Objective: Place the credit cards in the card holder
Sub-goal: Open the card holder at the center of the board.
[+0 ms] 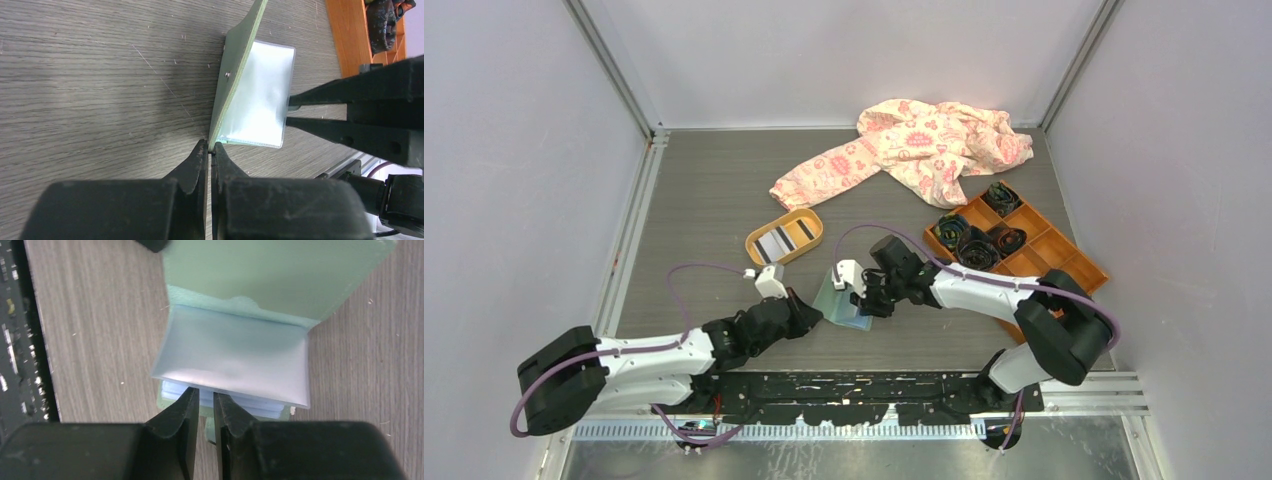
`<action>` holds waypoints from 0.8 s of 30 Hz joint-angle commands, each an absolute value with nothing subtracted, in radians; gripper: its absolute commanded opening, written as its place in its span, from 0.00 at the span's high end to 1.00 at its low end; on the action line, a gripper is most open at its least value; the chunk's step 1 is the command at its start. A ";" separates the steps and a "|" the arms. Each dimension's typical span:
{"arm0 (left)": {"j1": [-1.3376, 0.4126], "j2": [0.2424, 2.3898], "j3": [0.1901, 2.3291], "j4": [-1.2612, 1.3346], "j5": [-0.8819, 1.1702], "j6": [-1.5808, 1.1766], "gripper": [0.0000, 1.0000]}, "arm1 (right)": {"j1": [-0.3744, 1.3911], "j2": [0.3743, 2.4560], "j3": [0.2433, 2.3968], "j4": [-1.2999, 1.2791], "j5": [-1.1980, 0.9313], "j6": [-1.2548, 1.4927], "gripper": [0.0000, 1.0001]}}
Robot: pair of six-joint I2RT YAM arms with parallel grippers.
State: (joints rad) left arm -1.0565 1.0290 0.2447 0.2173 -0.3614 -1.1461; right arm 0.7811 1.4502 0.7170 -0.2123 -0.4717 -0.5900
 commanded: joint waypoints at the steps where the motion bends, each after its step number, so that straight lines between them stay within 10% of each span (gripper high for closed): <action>1: -1.065 1.019 0.237 0.287 -0.347 -1.151 1.00 | 0.787 1.456 0.739 -0.086 -0.375 -0.451 0.77; 14: -1.070 1.080 0.214 0.386 -0.294 -1.132 0.99 | 0.788 1.605 0.884 -0.026 -0.571 -0.166 0.76; 24: -1.070 0.883 0.219 0.168 -0.338 -1.049 0.56 | 0.764 1.728 0.980 -0.159 -0.565 -0.161 0.76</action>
